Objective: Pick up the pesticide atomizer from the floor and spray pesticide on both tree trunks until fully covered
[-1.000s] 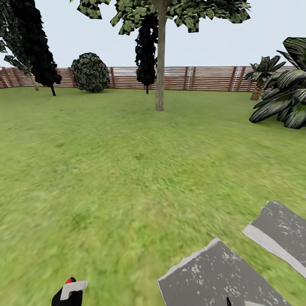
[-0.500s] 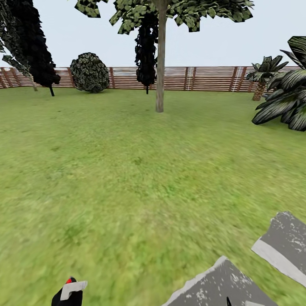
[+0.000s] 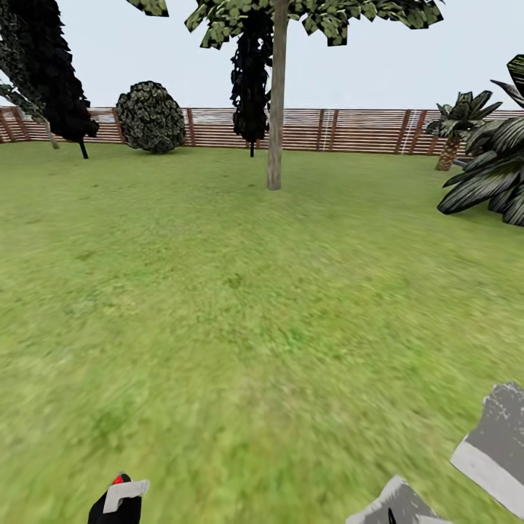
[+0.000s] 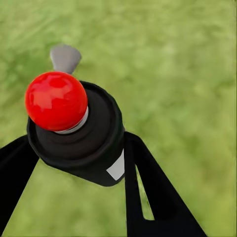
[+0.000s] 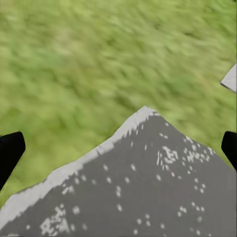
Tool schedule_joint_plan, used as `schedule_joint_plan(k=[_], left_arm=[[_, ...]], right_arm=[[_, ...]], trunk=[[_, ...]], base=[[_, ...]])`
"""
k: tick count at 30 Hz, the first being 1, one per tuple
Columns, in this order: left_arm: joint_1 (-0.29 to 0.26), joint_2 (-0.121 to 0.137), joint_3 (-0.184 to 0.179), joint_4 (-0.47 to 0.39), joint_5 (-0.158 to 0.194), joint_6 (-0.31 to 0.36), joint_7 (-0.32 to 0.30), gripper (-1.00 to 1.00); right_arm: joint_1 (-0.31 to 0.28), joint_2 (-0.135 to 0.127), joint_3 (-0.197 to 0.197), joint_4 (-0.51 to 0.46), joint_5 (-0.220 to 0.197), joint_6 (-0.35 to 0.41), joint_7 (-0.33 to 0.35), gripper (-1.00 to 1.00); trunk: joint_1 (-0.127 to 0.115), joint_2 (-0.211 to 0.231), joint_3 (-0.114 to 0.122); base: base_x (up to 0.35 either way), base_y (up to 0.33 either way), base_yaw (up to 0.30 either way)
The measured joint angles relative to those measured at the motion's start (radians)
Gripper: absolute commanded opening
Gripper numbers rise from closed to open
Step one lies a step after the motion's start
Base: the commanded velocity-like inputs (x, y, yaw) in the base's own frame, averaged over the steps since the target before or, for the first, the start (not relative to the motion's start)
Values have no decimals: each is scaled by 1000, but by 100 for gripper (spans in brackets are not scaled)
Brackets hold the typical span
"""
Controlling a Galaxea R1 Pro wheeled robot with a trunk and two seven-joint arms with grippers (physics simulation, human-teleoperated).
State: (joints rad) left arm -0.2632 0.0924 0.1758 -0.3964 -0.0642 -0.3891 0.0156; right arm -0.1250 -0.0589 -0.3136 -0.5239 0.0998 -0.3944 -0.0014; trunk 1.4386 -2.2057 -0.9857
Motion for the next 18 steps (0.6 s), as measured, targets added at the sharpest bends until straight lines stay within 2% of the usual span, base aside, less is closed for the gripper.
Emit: schedule_joint_plan(k=[18], left_arm=[[0,0,0,2,0,0,0,-100]], right_arm=[[0,1,1,0,0,0,0,100]], trunk=[[0,0,0]], base=[[337,0,0]])
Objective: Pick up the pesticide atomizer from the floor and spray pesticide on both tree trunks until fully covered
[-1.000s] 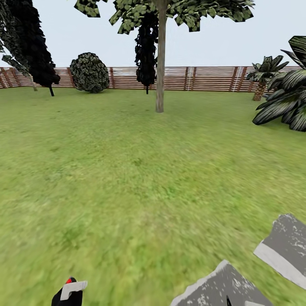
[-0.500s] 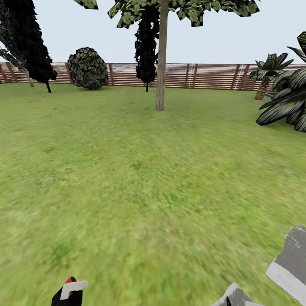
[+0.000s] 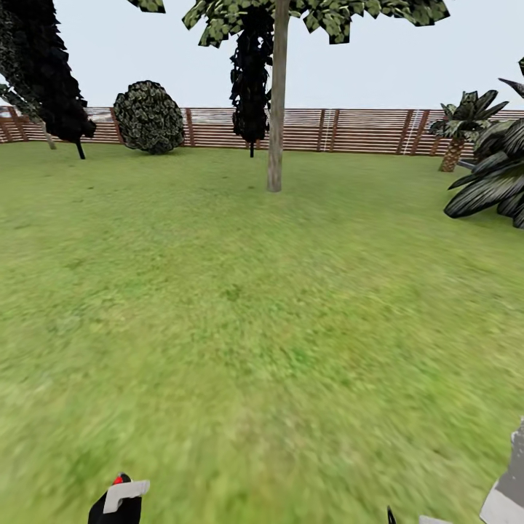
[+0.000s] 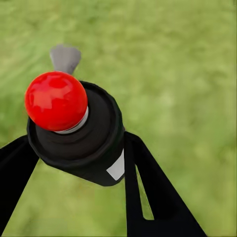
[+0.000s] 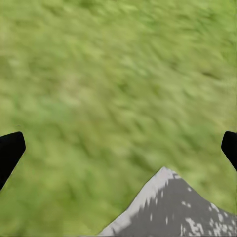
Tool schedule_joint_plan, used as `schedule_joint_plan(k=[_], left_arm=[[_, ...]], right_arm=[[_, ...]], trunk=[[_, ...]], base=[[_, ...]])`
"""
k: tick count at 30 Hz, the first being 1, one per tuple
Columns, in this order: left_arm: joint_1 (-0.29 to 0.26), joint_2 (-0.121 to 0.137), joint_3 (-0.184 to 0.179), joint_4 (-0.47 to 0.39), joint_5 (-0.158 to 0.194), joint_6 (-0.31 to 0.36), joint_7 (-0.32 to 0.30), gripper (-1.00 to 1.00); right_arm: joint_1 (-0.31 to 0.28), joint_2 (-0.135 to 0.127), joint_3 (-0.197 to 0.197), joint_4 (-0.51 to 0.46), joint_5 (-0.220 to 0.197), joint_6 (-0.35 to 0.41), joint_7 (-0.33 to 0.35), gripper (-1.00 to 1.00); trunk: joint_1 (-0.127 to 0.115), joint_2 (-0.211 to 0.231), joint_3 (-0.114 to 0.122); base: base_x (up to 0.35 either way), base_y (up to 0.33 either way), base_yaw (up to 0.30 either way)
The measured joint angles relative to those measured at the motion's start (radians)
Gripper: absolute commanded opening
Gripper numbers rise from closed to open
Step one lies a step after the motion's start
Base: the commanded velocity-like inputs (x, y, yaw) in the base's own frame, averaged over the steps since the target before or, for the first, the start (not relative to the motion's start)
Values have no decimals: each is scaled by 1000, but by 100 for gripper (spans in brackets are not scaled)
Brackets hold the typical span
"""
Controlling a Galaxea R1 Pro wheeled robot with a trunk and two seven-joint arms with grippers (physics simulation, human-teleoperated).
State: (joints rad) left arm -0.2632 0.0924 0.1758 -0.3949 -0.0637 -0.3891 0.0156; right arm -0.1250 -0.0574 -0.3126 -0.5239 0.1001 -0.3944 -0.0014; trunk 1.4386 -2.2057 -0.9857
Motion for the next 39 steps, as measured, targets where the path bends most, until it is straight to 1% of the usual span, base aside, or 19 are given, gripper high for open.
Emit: schedule_joint_plan(k=[17,32,39], left_arm=[[0,0,1,9,-1,1,-2,-100],[0,-1,-2,5,0,-2,-11,-100],[0,8,0,-11,0,-1,-10,-100]], right_arm=[[0,2,-5,1,-8,-2,-1,100],[0,-3,-6,8,-5,-2,0,100],[0,-2,-5,41,-5,-2,-1,100]], trunk=[[0,0,0],[0,0,0],[0,0,0]], base=[[337,0,0],[338,0,0],[338,0,0]])
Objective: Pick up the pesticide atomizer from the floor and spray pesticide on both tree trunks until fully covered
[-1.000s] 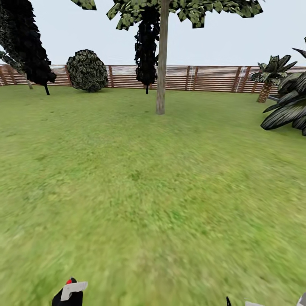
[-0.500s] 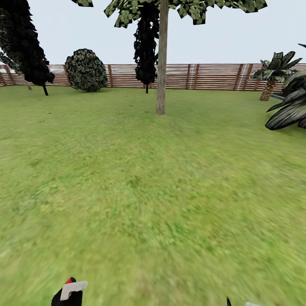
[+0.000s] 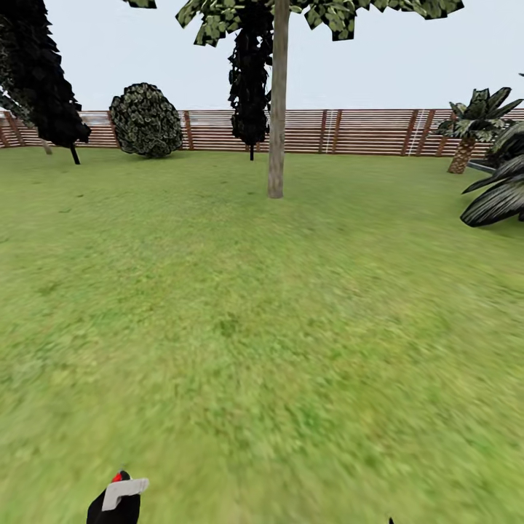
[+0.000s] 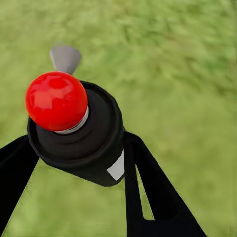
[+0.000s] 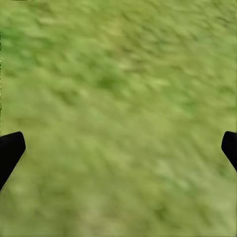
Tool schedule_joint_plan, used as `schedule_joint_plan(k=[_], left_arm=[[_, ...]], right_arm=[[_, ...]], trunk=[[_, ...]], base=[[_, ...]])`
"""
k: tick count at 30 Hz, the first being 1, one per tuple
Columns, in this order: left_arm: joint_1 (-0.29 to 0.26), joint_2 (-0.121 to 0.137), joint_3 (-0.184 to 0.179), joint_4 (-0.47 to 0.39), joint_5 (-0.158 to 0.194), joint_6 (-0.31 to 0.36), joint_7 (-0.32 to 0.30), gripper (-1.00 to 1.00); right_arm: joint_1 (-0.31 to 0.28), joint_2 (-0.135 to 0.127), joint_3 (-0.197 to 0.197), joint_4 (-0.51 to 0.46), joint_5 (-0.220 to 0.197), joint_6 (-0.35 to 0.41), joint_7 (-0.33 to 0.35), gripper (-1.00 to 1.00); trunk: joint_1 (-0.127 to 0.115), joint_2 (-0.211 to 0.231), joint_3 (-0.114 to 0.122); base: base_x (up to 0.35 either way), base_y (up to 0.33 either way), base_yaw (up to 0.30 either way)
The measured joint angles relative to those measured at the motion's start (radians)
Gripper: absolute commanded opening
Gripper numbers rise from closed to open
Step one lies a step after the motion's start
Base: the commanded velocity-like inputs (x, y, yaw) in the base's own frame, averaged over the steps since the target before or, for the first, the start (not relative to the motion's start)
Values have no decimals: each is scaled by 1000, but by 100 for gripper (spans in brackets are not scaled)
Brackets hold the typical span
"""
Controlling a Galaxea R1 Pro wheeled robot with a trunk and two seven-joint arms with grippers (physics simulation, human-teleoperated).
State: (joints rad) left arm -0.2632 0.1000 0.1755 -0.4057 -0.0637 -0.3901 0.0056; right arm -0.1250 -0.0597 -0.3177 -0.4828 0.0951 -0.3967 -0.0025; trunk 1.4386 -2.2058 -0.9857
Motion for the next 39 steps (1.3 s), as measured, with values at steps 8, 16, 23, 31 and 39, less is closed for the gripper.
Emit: schedule_joint_plan(k=[8,16,23,31,39], left_arm=[[0,-6,-1,11,0,1,6,-100],[0,-6,2,14,1,2,7,-100],[0,-5,2,11,1,2,7,-100],[0,-5,2,11,1,2,7,-100],[0,-6,2,14,1,2,7,-100]], right_arm=[[0,3,1,8,1,1,4,100],[0,2,3,3,2,0,4,100],[0,2,4,2,3,1,4,100],[0,2,3,-1,3,0,3,100],[0,2,4,-1,3,0,4,100]], trunk=[[0,0,0],[0,0,0],[0,0,0],[0,0,0],[0,0,8]], base=[[338,0,0],[338,0,0],[338,0,0],[338,0,0],[338,0,0]])
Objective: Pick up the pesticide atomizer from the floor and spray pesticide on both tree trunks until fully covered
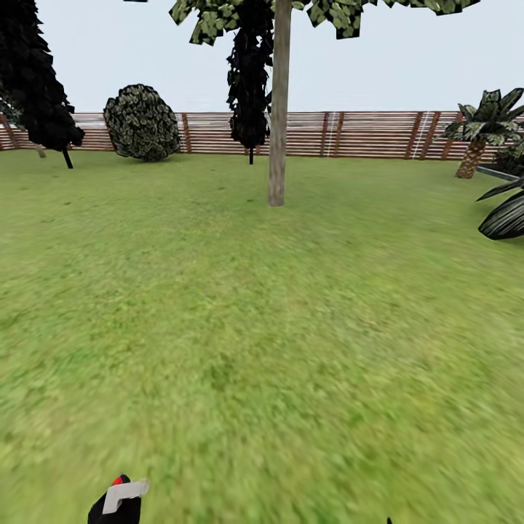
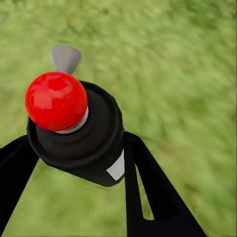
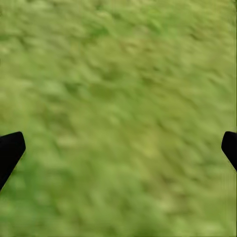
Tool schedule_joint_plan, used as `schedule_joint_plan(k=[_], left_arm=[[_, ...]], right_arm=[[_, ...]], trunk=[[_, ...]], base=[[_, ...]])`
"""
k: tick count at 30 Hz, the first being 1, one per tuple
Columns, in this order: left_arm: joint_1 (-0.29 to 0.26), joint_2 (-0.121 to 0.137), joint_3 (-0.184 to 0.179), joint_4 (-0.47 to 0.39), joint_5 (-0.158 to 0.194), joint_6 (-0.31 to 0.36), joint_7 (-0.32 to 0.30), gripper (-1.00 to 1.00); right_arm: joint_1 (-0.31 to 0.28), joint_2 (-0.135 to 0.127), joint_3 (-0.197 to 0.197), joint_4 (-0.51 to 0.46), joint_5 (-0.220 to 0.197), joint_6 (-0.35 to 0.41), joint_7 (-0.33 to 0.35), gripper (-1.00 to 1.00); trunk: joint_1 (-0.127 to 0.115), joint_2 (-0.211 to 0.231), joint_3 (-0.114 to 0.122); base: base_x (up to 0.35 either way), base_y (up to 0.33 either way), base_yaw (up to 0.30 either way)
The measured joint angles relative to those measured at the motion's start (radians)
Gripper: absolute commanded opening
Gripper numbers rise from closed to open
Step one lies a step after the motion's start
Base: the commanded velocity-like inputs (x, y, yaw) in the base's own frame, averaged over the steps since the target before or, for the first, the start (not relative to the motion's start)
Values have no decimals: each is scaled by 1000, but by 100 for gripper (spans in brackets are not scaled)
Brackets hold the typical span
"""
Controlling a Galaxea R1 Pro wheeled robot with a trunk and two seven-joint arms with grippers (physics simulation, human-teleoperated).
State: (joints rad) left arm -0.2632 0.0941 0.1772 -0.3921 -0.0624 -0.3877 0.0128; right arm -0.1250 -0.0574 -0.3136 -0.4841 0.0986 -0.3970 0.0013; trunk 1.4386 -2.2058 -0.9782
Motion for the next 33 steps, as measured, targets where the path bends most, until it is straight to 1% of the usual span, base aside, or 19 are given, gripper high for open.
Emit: schedule_joint_plan(k=[7,16,21,33], left_arm=[[0,0,0,0,0,0,0,-100],[0,0,0,0,0,-1,0,-100],[0,0,0,0,0,-1,0,-100],[0,0,0,0,0,-1,0,-100]], right_arm=[[0,0,0,1,-1,0,-3,100],[0,0,-2,-3,-2,-2,-3,100],[0,0,-3,-4,-3,-22,-4,100],[0,-1,-3,0,-1,-25,-4,100]], trunk=[[0,0,5],[0,0,5],[0,0,5],[0,0,5]], base=[[338,0,0],[338,0,0],[338,0,0],[338,0,0]])
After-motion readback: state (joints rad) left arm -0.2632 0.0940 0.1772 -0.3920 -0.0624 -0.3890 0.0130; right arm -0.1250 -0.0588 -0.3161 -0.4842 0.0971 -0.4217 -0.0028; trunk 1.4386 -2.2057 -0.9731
